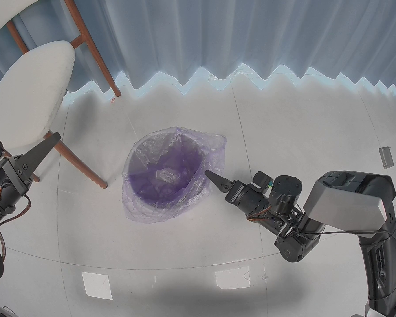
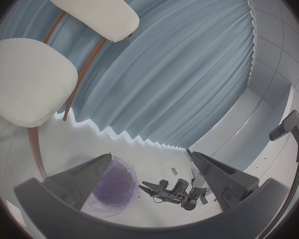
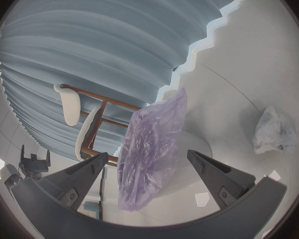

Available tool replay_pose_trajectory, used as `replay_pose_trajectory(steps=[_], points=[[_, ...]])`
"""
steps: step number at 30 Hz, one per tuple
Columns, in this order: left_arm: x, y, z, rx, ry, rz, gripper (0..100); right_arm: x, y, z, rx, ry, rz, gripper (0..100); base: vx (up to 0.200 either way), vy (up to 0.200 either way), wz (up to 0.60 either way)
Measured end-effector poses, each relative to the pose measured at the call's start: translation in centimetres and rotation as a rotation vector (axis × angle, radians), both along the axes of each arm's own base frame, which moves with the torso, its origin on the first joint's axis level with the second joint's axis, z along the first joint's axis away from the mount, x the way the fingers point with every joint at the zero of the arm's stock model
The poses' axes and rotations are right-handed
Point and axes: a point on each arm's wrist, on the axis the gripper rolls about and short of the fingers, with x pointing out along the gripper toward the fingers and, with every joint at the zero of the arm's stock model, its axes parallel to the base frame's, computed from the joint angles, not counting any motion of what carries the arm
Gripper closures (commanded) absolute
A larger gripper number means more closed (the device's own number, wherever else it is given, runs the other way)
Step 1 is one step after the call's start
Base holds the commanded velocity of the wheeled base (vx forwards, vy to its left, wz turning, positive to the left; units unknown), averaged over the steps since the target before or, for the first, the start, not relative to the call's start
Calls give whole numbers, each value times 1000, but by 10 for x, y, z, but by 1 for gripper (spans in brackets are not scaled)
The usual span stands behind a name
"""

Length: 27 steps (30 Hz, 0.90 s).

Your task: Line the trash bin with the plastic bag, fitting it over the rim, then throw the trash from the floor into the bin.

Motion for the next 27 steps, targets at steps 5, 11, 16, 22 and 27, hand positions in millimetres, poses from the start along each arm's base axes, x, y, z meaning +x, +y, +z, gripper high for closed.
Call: replay_pose_trajectory(steps=[5, 11, 16, 22, 27], points=[[-2, 0, 2, 0, -9, -1, 0, 5, 2, -1, 6, -10, -3, 0, 0, 0, 0], [-3, -1, 2, 0, -13, -4, 0, 8, 3, -3, 8, -12, -3, 0, 0, 0, 0], [-4, -2, 2, 0, -11, -9, 0, 10, 7, -4, 8, -13, 0, 0, 0, 0, 0], [-6, -6, 0, -1, -3, -32, 0, 12, 10, -5, 13, -17, 5, 100, 0, 0, 0], [-8, -8, -1, -1, 1, -40, 0, 11, 9, -7, 13, -15, 1, 100, 0, 0, 0]])
